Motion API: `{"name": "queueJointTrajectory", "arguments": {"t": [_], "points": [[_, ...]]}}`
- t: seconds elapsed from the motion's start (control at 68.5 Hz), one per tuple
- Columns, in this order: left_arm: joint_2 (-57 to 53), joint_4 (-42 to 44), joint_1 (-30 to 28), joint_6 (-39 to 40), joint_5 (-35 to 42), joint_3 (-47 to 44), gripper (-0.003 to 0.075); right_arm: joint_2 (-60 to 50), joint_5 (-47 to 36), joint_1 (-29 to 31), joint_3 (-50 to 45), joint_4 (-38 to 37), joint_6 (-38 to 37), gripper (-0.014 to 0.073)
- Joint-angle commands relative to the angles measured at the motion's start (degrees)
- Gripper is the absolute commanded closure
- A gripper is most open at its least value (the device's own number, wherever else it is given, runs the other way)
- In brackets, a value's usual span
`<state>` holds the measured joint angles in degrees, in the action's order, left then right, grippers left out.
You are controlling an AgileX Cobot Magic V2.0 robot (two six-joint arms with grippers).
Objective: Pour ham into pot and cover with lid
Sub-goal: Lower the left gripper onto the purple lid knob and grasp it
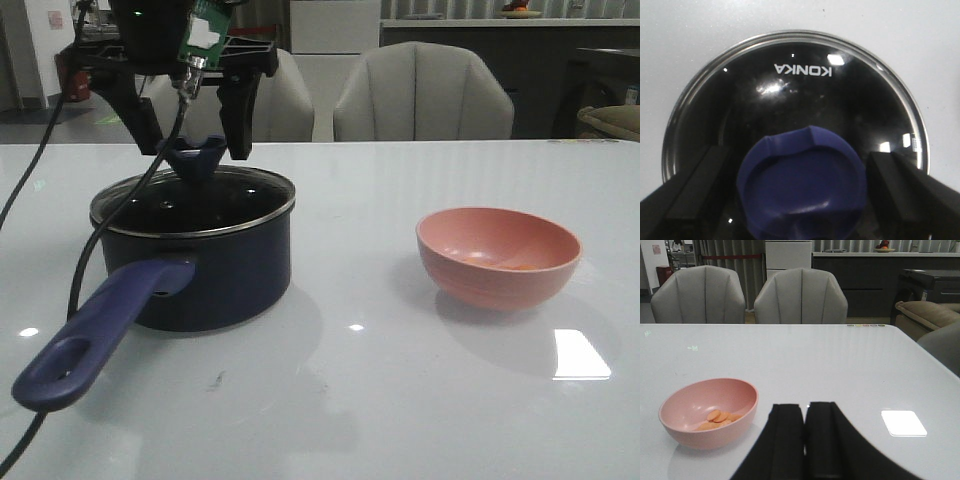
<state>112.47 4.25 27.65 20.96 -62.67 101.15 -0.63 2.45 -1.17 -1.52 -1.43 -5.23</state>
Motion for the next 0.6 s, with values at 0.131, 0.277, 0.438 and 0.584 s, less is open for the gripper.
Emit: {"name": "queueJointTrajectory", "arguments": {"t": [0.131,0.277,0.438,0.584], "points": [[-1.88,-0.17,0.12,0.72,0.14,1.85,0.0138,-1.13,-4.82,0.23,0.3,-0.94,0.19,0.0446],[-1.37,-0.17,0.12,0.72,0.04,1.85,0.0158,-1.13,-4.82,0.23,0.3,-0.94,0.19,0.0446],[-1.28,-0.32,0.12,0.72,0.04,1.85,0.0325,-1.13,-4.82,0.23,0.3,-0.94,0.19,0.0446],[-1.28,0.02,0.12,0.72,0.04,1.85,0.0421,-1.13,-4.82,0.23,0.3,-0.94,0.19,0.0446]]}}
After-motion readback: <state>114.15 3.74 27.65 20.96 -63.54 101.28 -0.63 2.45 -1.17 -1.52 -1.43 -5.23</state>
